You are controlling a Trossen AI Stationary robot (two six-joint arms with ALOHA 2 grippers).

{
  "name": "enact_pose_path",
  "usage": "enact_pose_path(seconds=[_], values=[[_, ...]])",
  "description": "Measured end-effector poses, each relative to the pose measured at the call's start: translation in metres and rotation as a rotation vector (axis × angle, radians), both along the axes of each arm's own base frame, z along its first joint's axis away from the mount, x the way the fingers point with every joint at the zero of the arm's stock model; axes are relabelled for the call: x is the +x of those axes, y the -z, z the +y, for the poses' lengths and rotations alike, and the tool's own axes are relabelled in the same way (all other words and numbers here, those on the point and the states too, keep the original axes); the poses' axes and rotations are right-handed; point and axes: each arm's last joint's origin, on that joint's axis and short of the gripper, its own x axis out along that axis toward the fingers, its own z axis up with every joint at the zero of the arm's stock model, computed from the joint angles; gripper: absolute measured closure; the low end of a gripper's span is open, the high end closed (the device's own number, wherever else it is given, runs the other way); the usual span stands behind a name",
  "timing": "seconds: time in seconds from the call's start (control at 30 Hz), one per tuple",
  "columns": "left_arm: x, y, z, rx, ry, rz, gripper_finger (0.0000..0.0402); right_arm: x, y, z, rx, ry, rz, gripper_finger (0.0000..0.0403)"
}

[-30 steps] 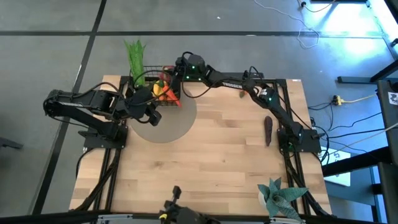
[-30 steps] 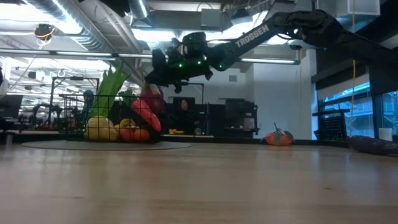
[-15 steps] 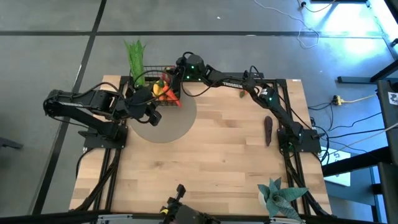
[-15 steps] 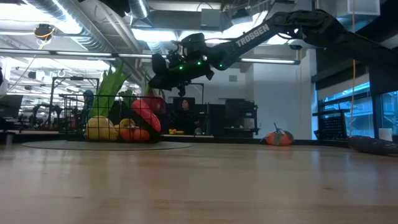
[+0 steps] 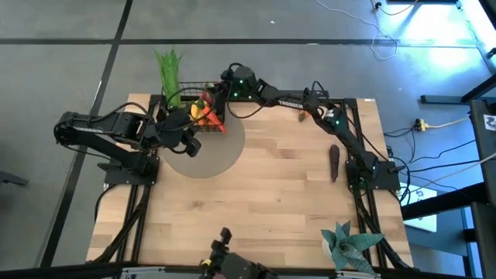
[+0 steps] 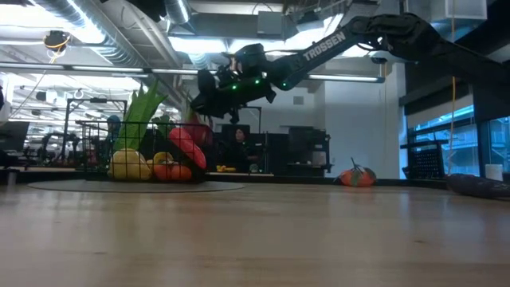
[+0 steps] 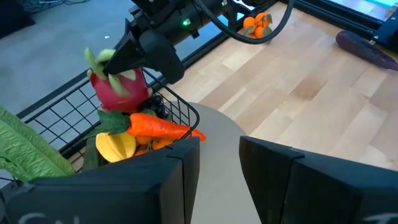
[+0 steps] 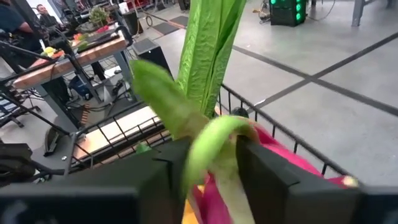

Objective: Build produce basket
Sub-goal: Put the pink dragon fruit into the wire basket, then put the orange tangerine into the wire basket

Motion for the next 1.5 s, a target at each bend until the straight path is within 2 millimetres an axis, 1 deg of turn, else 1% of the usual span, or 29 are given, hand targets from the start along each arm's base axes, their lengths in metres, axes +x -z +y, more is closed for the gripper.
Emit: enact_pose_path(seconds=[0.1,0.2,0.47,0.63,0.73,0.8,0.9,1.0,1.13,1.23,1.33,1.5], values=[[0.0,0.0,0.0,0.0,0.0,0.0,0.0301,-0.001,-0.008,-0.004,-0.019,-0.003,-0.011,0.0255],[0.0,0.0,0.0,0.0,0.0,0.001,0.0301,-0.002,-0.02,-0.008,-0.036,-0.011,-0.012,0.0249],[0.0,0.0,0.0,0.0,0.0,0.003,0.0301,-0.011,-0.046,-0.016,-0.075,-0.023,0.123,0.0248],[-0.002,0.002,0.0,-0.007,-0.011,0.026,0.0301,-0.016,-0.065,-0.015,-0.098,-0.036,0.18,0.0248],[-0.004,0.004,0.001,-0.025,-0.031,0.03,0.0301,-0.026,-0.082,-0.009,-0.123,-0.032,0.197,0.0248],[-0.005,0.005,0.001,-0.035,-0.041,0.029,0.0301,-0.035,-0.097,-0.004,-0.152,-0.025,0.241,0.0248],[-0.006,0.006,0.001,-0.049,-0.058,0.029,0.0301,-0.054,-0.125,0.007,-0.195,-0.006,0.311,0.0248],[-0.006,0.006,0.001,-0.056,-0.06,0.025,0.0301,-0.077,-0.152,0.02,-0.194,-0.003,0.373,0.0248],[-0.006,0.006,0.001,-0.069,-0.071,0.01,0.0301,-0.114,-0.19,0.041,-0.166,-0.003,0.419,0.0248],[-0.006,0.006,0.001,-0.075,-0.072,0.007,0.0301,-0.14,-0.213,0.055,-0.142,0.03,0.445,0.0248],[-0.006,0.006,0.001,-0.076,-0.071,0.006,0.0301,-0.163,-0.229,0.07,-0.119,0.061,0.481,0.0248],[-0.006,0.006,0.001,-0.081,-0.067,0.007,0.0301,-0.196,-0.243,0.095,-0.096,0.213,0.625,0.0248]])
